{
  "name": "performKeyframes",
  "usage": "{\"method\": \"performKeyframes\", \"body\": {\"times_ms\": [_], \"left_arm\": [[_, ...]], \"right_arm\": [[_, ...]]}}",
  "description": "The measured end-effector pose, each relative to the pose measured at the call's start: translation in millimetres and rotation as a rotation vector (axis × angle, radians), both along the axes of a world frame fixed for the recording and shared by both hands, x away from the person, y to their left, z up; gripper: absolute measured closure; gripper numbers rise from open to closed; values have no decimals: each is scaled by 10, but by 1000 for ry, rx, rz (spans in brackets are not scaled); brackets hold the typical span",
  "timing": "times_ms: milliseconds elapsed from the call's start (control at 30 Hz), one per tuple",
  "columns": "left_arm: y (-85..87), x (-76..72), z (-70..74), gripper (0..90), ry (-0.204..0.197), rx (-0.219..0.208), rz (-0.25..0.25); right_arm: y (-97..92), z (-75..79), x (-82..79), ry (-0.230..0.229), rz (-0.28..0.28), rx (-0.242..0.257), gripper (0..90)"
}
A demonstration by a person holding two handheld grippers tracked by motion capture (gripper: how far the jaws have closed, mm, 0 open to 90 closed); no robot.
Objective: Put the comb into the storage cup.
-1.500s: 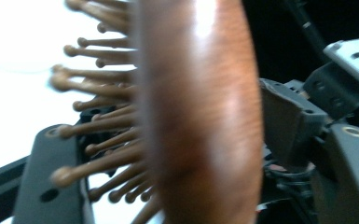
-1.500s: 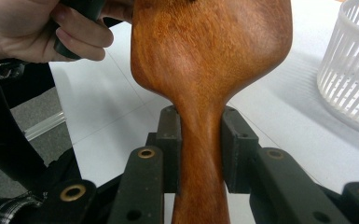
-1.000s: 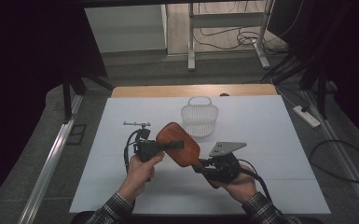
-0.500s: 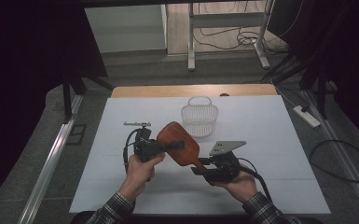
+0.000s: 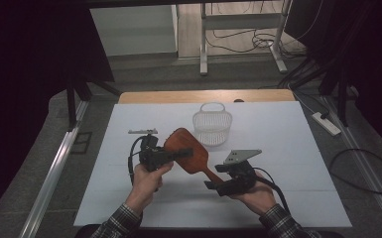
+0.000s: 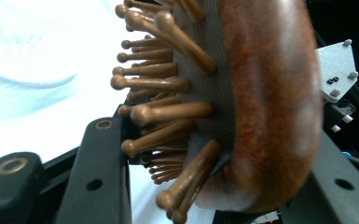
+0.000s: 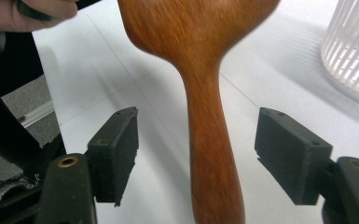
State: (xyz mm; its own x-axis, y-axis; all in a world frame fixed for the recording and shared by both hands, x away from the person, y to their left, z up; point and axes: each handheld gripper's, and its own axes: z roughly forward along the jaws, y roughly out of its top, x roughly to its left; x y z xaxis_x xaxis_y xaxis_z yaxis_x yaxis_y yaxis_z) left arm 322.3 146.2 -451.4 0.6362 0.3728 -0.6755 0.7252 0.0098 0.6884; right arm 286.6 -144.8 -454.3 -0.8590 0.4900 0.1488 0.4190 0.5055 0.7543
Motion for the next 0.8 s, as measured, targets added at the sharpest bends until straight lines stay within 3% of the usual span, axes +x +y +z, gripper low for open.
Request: {"method": "performKeyframes", "body": {"times_ms": [367, 467, 800], "left_arm": [[79, -10, 54, 536, -35, 17, 39], [100, -13, 75, 536, -45, 24, 54], [124, -11, 126, 535, -72, 60, 74]], "right_arm": [[-49, -9, 6, 7, -17, -8, 189], [-67, -17, 17, 31, -32, -8, 156], [-60, -25, -30, 6, -28, -69, 26]]}}
